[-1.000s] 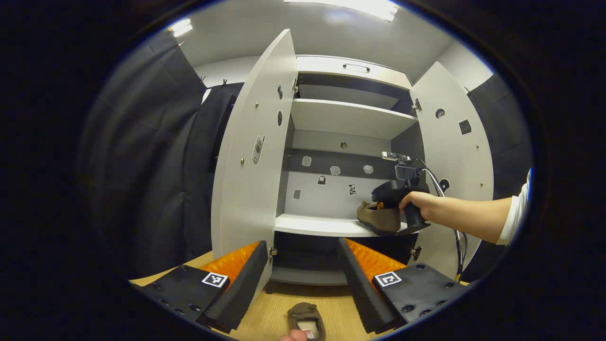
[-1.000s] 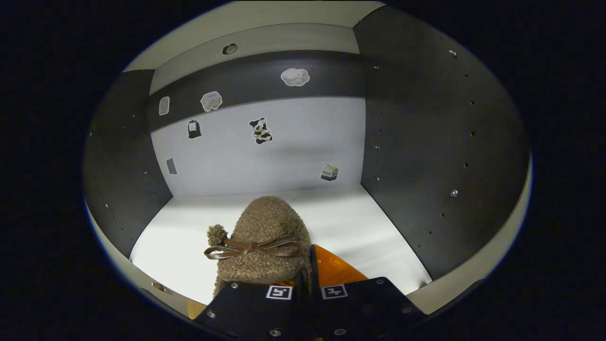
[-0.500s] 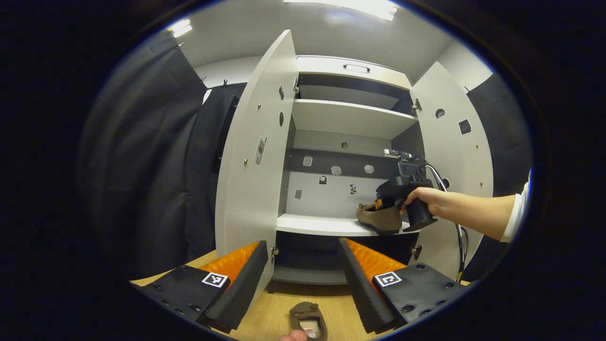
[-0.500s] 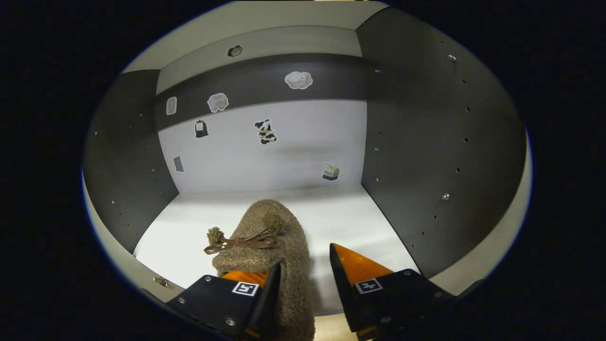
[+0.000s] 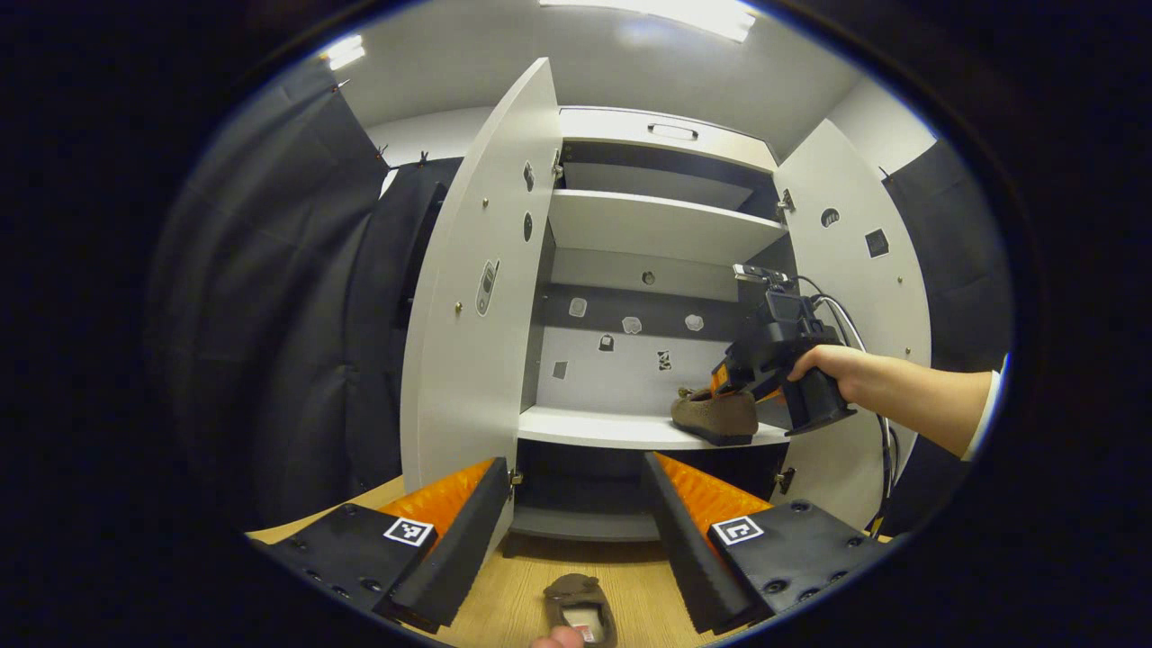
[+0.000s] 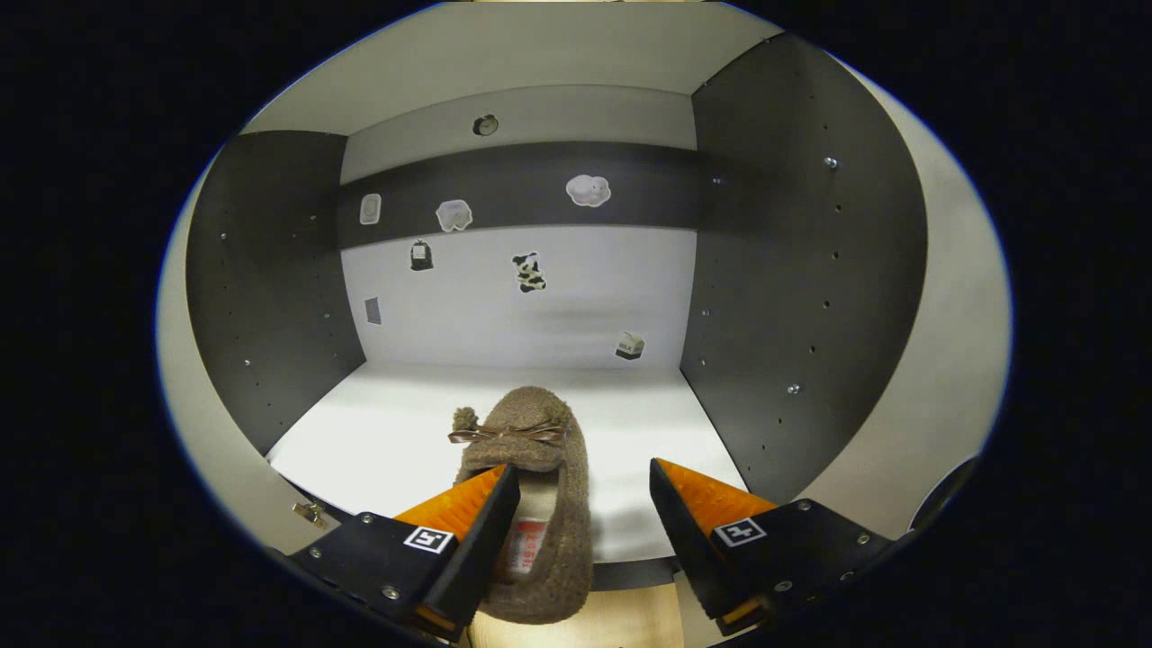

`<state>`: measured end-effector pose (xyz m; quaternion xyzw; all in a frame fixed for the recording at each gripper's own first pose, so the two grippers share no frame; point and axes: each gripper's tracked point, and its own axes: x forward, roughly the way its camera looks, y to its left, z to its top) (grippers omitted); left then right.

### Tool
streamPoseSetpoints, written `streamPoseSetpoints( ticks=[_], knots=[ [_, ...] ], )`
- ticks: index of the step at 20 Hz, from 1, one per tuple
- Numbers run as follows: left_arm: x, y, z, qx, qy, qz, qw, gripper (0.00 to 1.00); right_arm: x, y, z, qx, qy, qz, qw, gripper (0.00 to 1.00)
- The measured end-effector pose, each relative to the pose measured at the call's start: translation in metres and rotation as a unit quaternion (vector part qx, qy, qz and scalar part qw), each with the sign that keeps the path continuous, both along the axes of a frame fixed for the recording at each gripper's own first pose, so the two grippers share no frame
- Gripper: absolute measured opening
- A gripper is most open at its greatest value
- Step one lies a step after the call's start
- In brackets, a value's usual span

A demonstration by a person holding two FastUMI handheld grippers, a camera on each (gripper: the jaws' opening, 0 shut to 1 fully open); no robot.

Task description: Grab one shoe with the right hand and put it into the shoe cabinet, grab the other shoe with the left hand and put it into the shoe cabinet; then close the right door with the right hand and the left door with the left hand.

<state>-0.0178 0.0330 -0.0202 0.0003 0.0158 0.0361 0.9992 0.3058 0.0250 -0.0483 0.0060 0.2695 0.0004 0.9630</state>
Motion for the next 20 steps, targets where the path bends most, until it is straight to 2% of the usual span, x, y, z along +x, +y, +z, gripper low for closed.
streamPoseSetpoints(
  ticks=[9,16,20],
  knots=[
    [0.002,-0.008,-0.003,-0.002,0.005,-0.013,1.000,0.96,-0.063,0.034,0.068,0.014,-0.098,0.057,0.993,0.92],
    [0.003,-0.016,-0.006,-0.008,0.007,-0.021,1.000,0.96,-0.136,0.038,0.062,0.014,-0.134,0.066,0.989,0.93],
    [0.005,-0.023,-0.011,-0.010,0.011,-0.027,1.000,0.96,-0.169,0.028,0.049,0.008,-0.156,0.053,0.986,0.92]
  ],
)
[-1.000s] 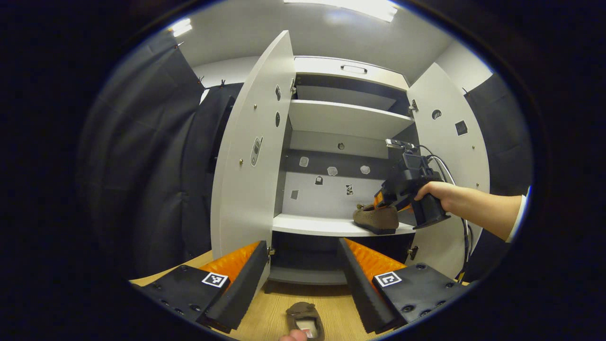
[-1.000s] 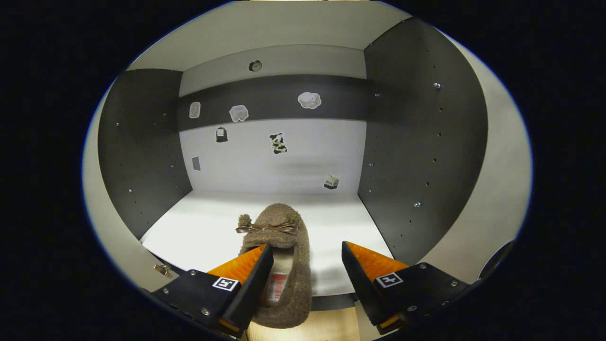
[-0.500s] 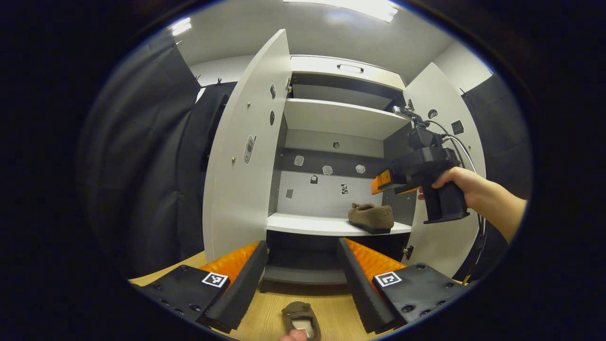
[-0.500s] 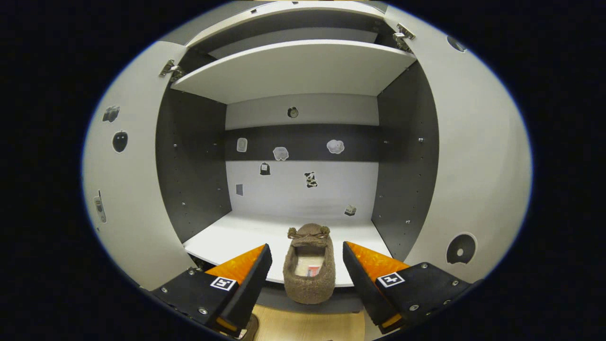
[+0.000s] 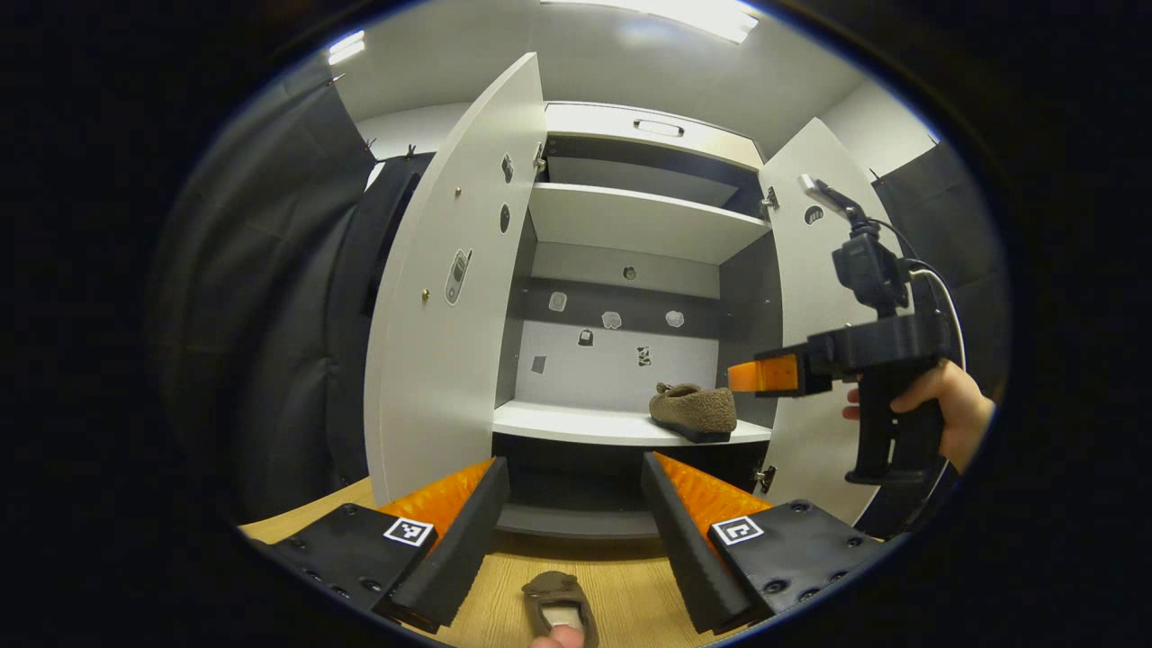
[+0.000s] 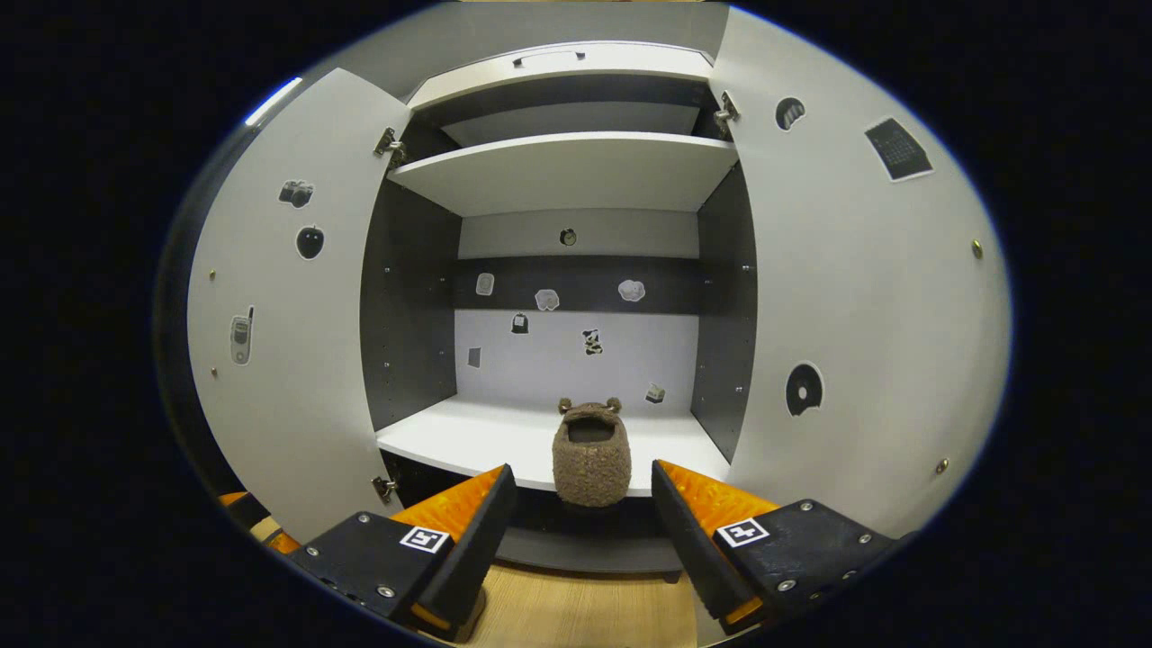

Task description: Grab one shoe with the right hand and put it into the shoe cabinet, grab the other shoe with the left hand and put it into the shoe cabinet; then close the right door with the right hand and the left door with the left hand.

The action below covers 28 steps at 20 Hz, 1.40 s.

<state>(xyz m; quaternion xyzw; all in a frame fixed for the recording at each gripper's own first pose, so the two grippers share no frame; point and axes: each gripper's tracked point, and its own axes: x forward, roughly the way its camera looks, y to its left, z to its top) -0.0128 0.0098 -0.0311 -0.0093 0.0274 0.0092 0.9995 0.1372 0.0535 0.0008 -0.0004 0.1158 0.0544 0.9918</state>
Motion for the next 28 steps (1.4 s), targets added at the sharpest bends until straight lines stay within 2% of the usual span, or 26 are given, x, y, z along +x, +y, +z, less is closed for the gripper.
streamPoseSetpoints(
  ticks=[7,13,17,21,25,28],
  knots=[
    [0.004,-0.012,-0.010,0.000,0.012,-0.011,1.000,0.96,-0.057,-0.026,-0.031,0.042,-0.006,-0.012,0.999,0.92],
    [0.010,-0.025,-0.029,-0.006,0.037,-0.021,0.999,0.96,-0.101,-0.052,-0.053,0.047,-0.022,-0.049,0.997,0.92],
    [0.021,-0.028,-0.037,-0.010,0.055,-0.030,0.998,0.96,-0.114,-0.065,-0.050,0.036,-0.034,-0.061,0.997,0.92],
    [0.033,-0.018,-0.071,-0.030,0.096,-0.041,0.994,0.96,-0.122,-0.066,-0.049,0.042,-0.034,-0.058,0.997,0.92],
    [0.030,0.007,-0.151,-0.028,0.189,-0.033,0.981,0.97,-0.128,-0.069,-0.064,0.028,-0.018,-0.057,0.998,0.92],
    [0.009,0.024,-0.225,-0.034,0.278,-0.013,0.960,0.97,-0.127,-0.066,-0.064,0.028,-0.015,-0.052,0.998,0.92]
  ],
)
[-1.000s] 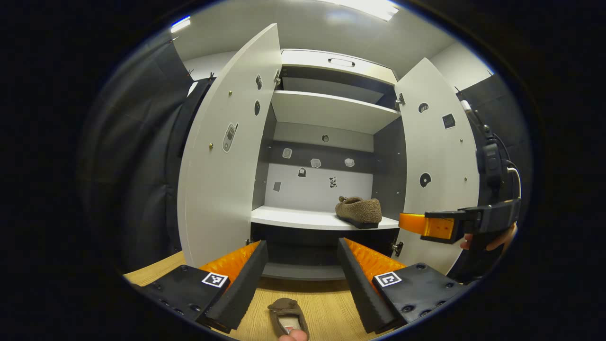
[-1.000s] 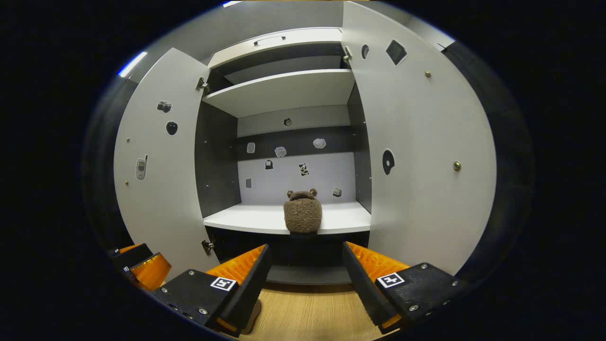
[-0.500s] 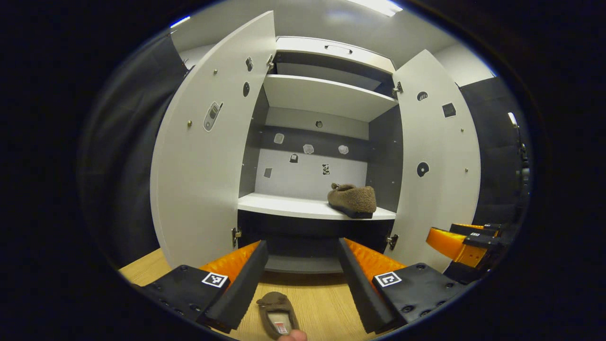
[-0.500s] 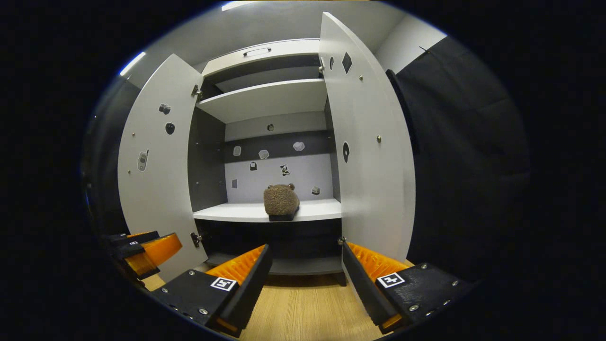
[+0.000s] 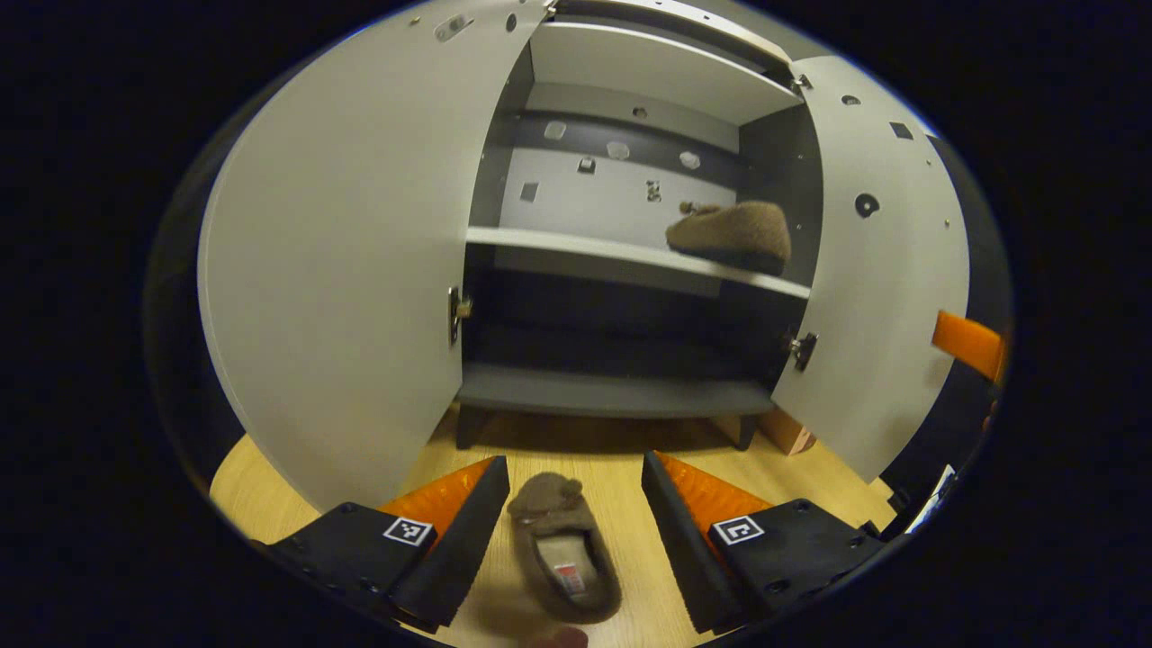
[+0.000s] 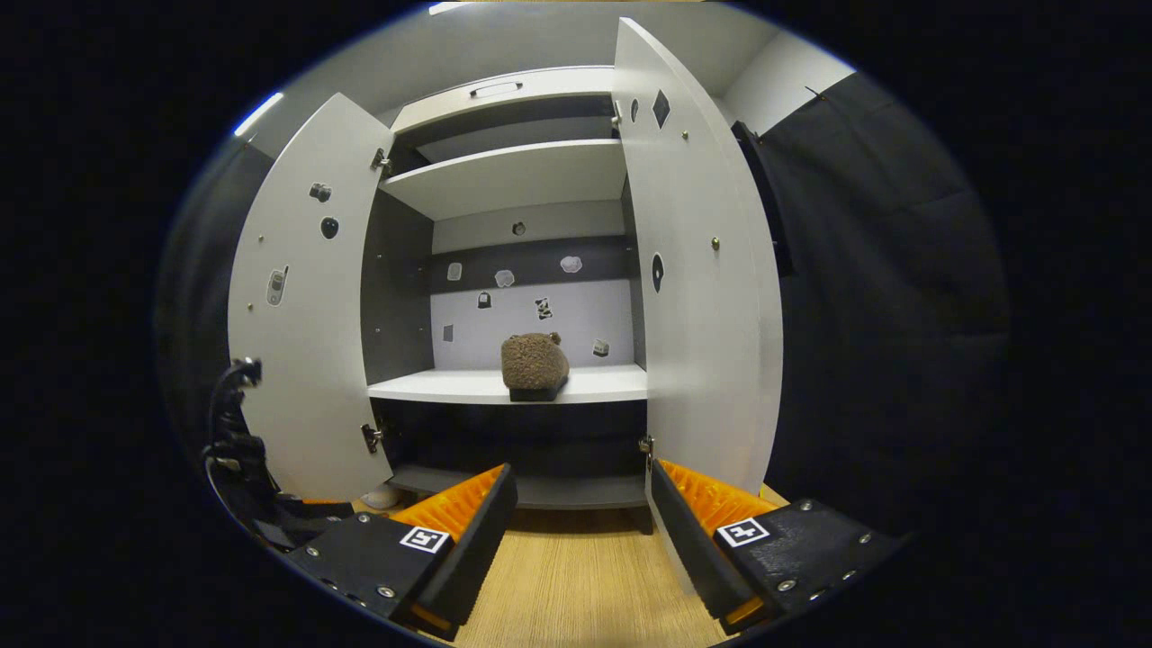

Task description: Grab one shoe with the right hand and put it into the shoe cabinet, grab the other shoe with the left hand and put it into the shoe cabinet; then close the right door with the right hand and the left door with the left hand.

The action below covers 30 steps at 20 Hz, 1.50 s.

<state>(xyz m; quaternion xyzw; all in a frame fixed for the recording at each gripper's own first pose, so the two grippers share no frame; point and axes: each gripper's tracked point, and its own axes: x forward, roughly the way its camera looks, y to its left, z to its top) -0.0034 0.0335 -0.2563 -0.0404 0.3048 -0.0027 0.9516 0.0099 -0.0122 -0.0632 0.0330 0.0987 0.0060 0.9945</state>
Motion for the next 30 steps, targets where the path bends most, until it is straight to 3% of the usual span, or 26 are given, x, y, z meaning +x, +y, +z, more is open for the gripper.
streamPoseSetpoints(
  ticks=[3,10,15,25,26,28,30],
  knots=[
    [-0.025,0.010,-0.046,-0.010,0.065,0.024,0.998,0.98,-0.002,-0.001,-0.005,0.006,0.006,-0.003,1.000,0.92],
    [-0.037,0.036,-0.098,0.022,0.119,0.042,0.992,0.95,0.000,-0.011,-0.013,0.004,0.021,-0.017,1.000,0.92],
    [-0.006,0.052,-0.126,0.008,0.119,0.070,0.990,0.98,-0.001,-0.012,-0.015,0.005,0.031,-0.018,0.999,0.92],
    [0.028,0.051,-0.140,0.023,0.095,0.060,0.993,0.97,0.006,0.003,-0.023,0.009,0.041,-0.003,0.999,0.92],
    [0.028,0.049,-0.139,0.019,0.093,0.060,0.994,0.95,0.007,0.005,-0.023,0.011,0.041,-0.001,0.999,0.92],
    [0.030,0.041,-0.137,0.003,0.085,0.061,0.994,0.81,0.008,0.009,-0.025,0.014,0.041,0.002,0.999,0.92],
    [0.031,0.037,-0.136,0.007,0.081,0.057,0.995,0.51,0.008,0.010,-0.027,0.017,0.043,0.003,0.999,0.92]
  ],
)
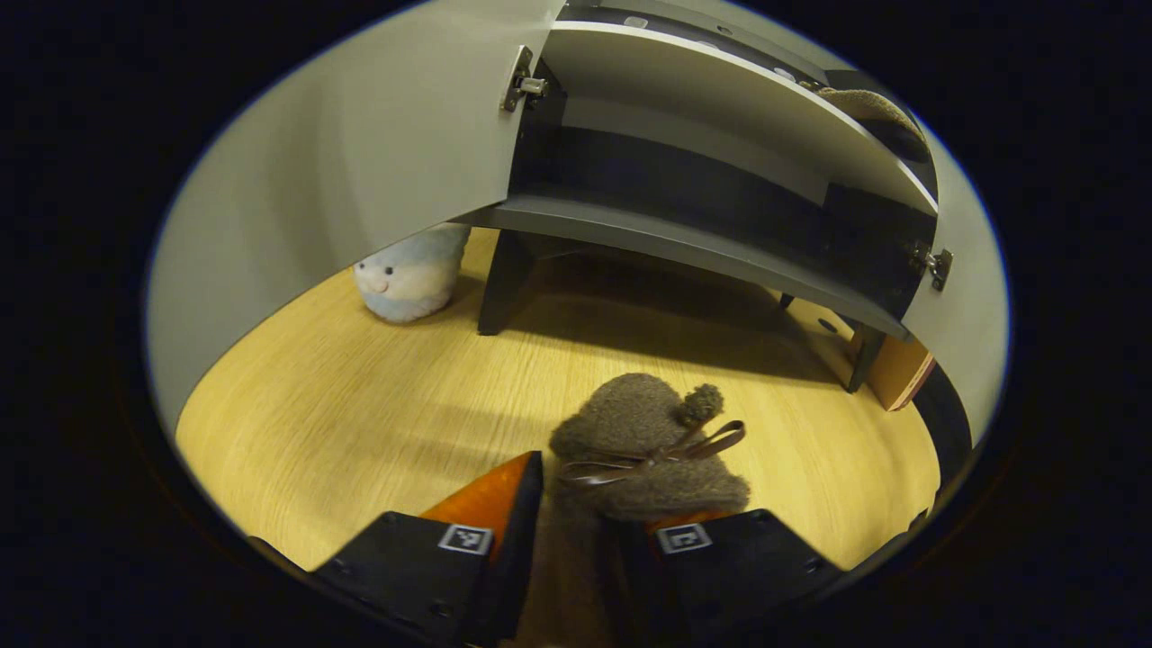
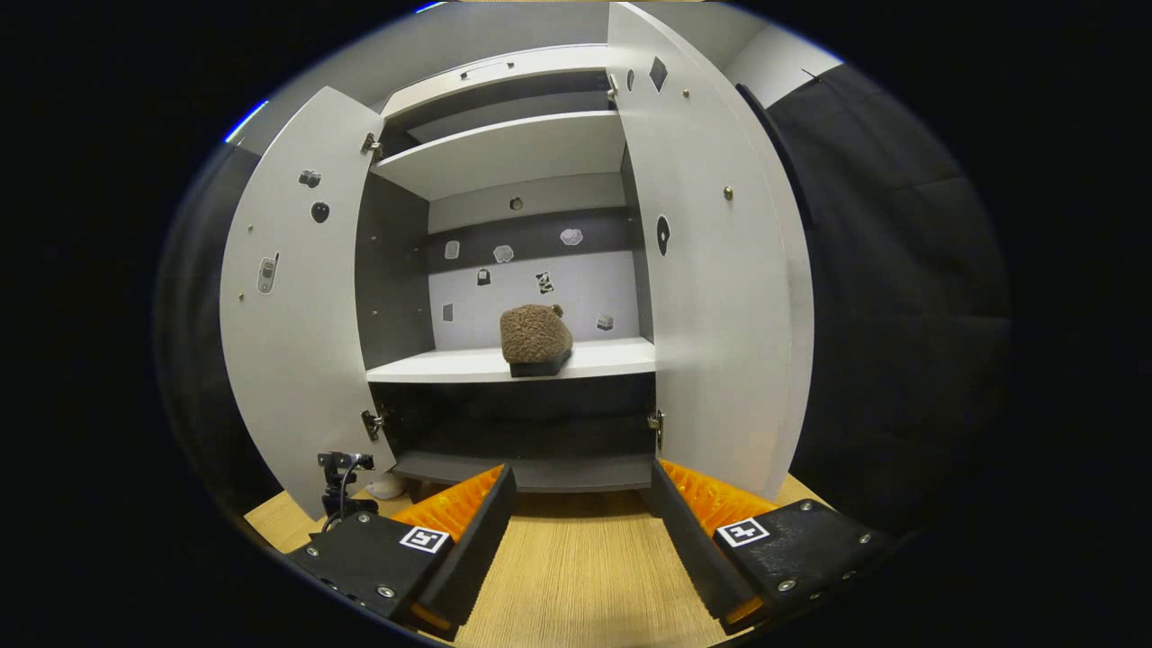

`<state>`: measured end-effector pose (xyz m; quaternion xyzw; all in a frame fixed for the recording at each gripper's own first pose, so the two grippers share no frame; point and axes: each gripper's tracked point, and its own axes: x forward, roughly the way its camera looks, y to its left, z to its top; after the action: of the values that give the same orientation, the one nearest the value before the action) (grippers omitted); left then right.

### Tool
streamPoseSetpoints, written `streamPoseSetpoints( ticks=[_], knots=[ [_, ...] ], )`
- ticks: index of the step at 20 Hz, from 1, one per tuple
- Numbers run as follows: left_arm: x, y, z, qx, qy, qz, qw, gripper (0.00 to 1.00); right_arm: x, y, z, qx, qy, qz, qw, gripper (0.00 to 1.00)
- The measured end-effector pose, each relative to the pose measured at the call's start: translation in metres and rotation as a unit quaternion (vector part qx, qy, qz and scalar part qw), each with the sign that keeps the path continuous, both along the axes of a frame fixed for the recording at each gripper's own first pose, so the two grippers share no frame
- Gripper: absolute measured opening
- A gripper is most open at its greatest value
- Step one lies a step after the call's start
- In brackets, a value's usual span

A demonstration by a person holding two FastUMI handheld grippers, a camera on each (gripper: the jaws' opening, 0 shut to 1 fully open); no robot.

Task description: Grab one shoe with the right hand and put it into the shoe cabinet, grab the other shoe with the left hand and put it into the shoe cabinet; then close the right door with the right hand and the left door with the left hand.

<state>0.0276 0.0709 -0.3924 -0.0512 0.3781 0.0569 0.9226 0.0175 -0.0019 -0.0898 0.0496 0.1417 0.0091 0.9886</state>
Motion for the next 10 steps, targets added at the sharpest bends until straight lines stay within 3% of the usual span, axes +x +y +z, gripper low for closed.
streamPoseSetpoints(
  ticks=[1,2,3,10],
  knots=[
    [0.001,0.001,0.000,0.012,0.002,-0.002,1.000,0.36,-0.001,-0.001,0.000,0.001,0.001,0.000,1.000,0.92],
    [0.002,0.005,0.002,0.020,0.001,-0.001,1.000,0.30,-0.001,-0.002,-0.001,0.001,0.001,-0.001,1.000,0.92],
    [0.000,0.005,0.005,0.015,-0.005,0.001,1.000,0.16,-0.002,-0.002,-0.002,0.002,0.002,-0.002,1.000,0.92],
    [-0.014,-0.010,0.083,0.011,-0.075,-0.003,0.997,0.14,-0.001,-0.005,0.004,0.002,-0.005,-0.003,1.000,0.92]
  ],
)
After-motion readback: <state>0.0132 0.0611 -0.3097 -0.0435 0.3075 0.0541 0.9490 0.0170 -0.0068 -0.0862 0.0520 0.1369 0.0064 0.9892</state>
